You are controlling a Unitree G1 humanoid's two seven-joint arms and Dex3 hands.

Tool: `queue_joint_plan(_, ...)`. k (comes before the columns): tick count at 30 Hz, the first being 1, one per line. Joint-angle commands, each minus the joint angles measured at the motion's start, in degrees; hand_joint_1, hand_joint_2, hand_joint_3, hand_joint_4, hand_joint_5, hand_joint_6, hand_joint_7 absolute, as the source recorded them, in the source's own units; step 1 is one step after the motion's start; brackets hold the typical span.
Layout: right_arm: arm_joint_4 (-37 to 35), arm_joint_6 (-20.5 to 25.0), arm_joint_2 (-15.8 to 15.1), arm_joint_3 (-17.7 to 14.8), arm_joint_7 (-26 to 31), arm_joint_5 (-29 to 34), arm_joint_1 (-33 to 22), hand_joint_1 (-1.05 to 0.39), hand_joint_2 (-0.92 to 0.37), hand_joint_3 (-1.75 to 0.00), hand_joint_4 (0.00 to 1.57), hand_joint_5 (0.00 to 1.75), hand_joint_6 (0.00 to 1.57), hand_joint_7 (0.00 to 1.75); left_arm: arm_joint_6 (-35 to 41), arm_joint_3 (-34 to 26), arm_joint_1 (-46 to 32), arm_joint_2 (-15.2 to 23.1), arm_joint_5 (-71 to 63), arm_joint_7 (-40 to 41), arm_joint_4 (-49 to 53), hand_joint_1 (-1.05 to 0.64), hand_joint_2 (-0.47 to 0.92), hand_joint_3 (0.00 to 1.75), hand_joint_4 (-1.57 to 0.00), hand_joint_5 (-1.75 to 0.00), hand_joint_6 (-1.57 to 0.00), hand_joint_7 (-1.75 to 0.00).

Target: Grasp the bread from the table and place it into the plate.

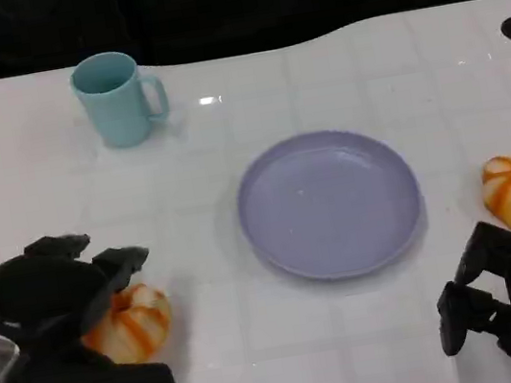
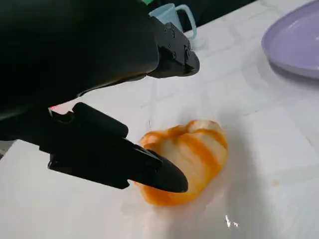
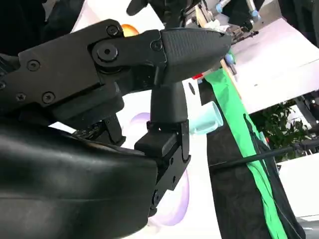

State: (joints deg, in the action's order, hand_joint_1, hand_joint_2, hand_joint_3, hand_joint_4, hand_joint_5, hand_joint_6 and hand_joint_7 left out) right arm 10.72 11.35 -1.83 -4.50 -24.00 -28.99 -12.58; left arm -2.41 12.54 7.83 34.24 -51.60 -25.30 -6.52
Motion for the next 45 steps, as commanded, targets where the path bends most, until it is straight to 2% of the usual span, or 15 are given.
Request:
queue_joint_plan(1,0.11,-0.10,-0.55,-0.54,-0.33,-0.59,-0.06,-0.58,-0.92,-0.33,0.74,1.75,0.61,1.58,0.64,2.57,3.38,-0.49,-0.19,0.35,5.77,-0.64,0.86,0.00,-0.04,-0.07,-0.13,0.00)
queue_joint_plan(12,0.19,-0.27,-0.50,-0.40,-0.37,-0.49,0.01,-0.58,-0.92,-0.32,0.75,1.75,0.61,1.59,-0.58,8.17,10.69,-3.99,1.55,4.81,23.47,-0.63,0.86,0.00,-0.09,-0.09,-0.16,-0.01)
queue_joint_plan(17,0.63,-0.07,-0.48,-0.39,0.02,-0.31,-0.28,-0.58,-0.92,-0.34,0.75,1.75,0.61,1.59,-3.18,9.77,13.51,-5.86,3.42,10.33,33.76,-0.63,0.86,0.00,-0.13,-0.11,-0.19,-0.02)
queue_joint_plan(20,1.07,0.17,-0.50,-0.33,0.44,-0.22,-0.39,-0.58,-0.92,-0.34,0.75,1.75,0.61,1.59,-5.44,9.22,14.22,-6.62,6.61,12.59,37.82,-0.54,0.91,0.03,-0.18,-0.14,-0.25,-0.04)
queue_joint_plan(22,1.15,0.40,-0.55,-0.31,0.61,-0.27,-0.32,-0.59,-0.92,-0.34,0.75,1.75,0.61,1.59,-7.38,8.64,14.44,-7.05,8.69,15.14,39.91,-0.43,0.92,0.09,-0.34,-0.23,-0.33,-0.06)
queue_joint_plan(23,1.18,0.51,-0.55,-0.33,0.66,-0.38,-0.30,-0.59,-0.92,-0.34,0.75,1.75,0.61,1.59,-8.43,8.40,14.48,-7.29,9.39,17.12,40.85,-0.36,0.92,0.13,-0.41,-0.69,-0.47,-0.07)
queue_joint_plan(24,1.29,0.89,-0.60,-0.38,0.73,-0.65,-0.29,-0.59,-0.92,-0.34,0.75,1.75,0.61,1.58,-9.48,8.26,14.64,-7.49,9.90,19.08,41.81,-0.30,0.92,0.23,-0.50,-1.06,-0.69,-0.12)
queue_joint_plan(26,1.16,0.80,-0.72,-0.40,0.51,-0.65,-0.18,-0.58,-0.92,-0.34,0.75,1.75,0.61,1.58,-12.06,8.32,15.20,-7.54,10.41,22.58,43.70,-0.28,0.92,0.31,-0.72,-1.32,-1.01,-0.25)
queue_joint_plan(27,1.15,0.89,-0.78,-0.43,0.45,-0.66,-0.13,-0.58,-0.92,-0.34,0.75,1.75,0.62,1.58,-13.84,8.34,15.46,-7.63,10.40,25.40,44.93,-0.28,0.92,0.29,-0.78,-1.43,-1.07,-0.40)
queue_joint_plan(28,1.23,1.10,-0.76,-0.49,0.58,-0.71,-0.12,-0.58,-0.92,-0.34,0.75,1.75,0.62,1.58,-15.62,8.28,15.61,-7.91,10.24,29.09,46.18,-0.27,0.92,0.37,-0.82,-1.62,-0.89,-1.08)
queue_joint_plan(29,1.31,1.35,-0.74,-0.56,0.70,-0.80,-0.11,-0.59,-0.92,-0.33,0.75,1.75,0.62,1.58,-17.14,8.20,15.75,-8.26,10.09,32.59,47.29,-0.26,0.92,0.42,-0.86,-1.68,-0.79,-1.41)
queue_joint_plan(30,1.37,1.52,-0.73,-0.62,0.73,-0.90,-0.11,-0.59,-0.92,-0.32,0.75,1.75,0.63,1.57,-18.56,8.24,15.94,-8.48,9.94,35.50,48.34,-0.24,0.91,0.48,-0.90,-1.72,-0.72,-1.61)
queue_joint_plan(35,0.58,0.68,-1.00,-0.73,0.10,-0.43,0.18,-0.59,-0.92,-0.33,0.75,1.75,0.63,1.57,-23.40,9.50,17.31,-8.93,8.11,46.40,52.71,-0.23,0.79,0.84,-0.89,-1.75,-0.66,-1.74)
queue_joint_plan(39,0.23,1.39,-0.95,-1.14,0.69,-0.71,0.62,-0.60,-0.92,-0.30,0.76,1.75,0.64,1.57,-26.14,10.49,18.32,-9.29,7.52,51.05,54.98,-0.22,0.73,0.91,-0.87,-1.75,-0.67,-1.75)
queue_joint_plan(45,-0.95,0.34,-0.93,-1.13,0.08,-0.24,0.92,-0.58,-0.92,-0.34,0.75,1.75,0.63,1.57,-25.66,8.13,17.63,-11.35,11.31,50.43,52.65,-0.23,0.59,1.09,-0.92,-1.75,-0.68,-1.75)
